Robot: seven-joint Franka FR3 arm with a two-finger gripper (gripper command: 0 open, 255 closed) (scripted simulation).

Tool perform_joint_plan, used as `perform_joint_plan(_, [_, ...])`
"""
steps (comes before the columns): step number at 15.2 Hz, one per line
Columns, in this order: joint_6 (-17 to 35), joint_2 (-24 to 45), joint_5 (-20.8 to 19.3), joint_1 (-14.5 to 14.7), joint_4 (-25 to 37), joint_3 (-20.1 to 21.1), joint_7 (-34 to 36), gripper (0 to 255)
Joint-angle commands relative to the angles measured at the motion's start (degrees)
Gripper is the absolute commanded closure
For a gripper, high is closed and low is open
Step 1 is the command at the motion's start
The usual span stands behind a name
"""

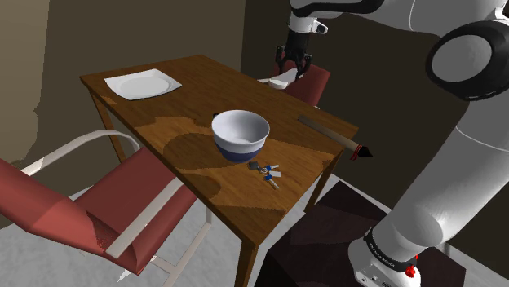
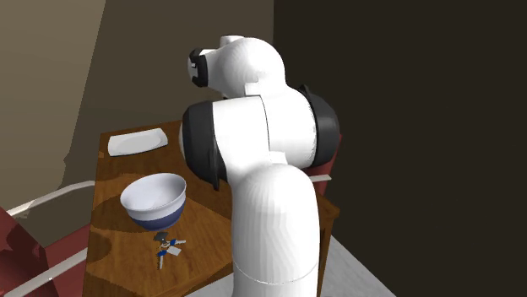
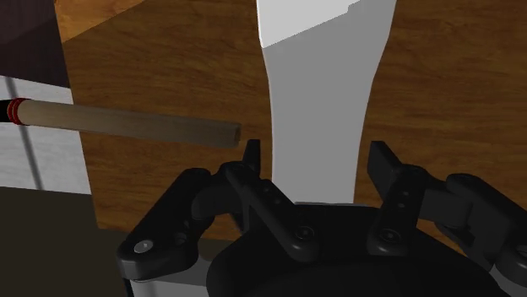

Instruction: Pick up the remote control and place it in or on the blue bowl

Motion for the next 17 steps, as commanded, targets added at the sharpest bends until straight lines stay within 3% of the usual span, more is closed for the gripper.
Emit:
perform_joint_plan(1, [0.6,-2.31,-0.18,1.37,-2.86,1.02,2.5,255])
perform_joint_plan(9, [1.8,-8.2,-0.25,6.6,-9.82,5.83,12.53,255])
perform_joint_plan(17, [1.98,-10.52,0.08,11.71,-12.17,11.34,23.09,255])
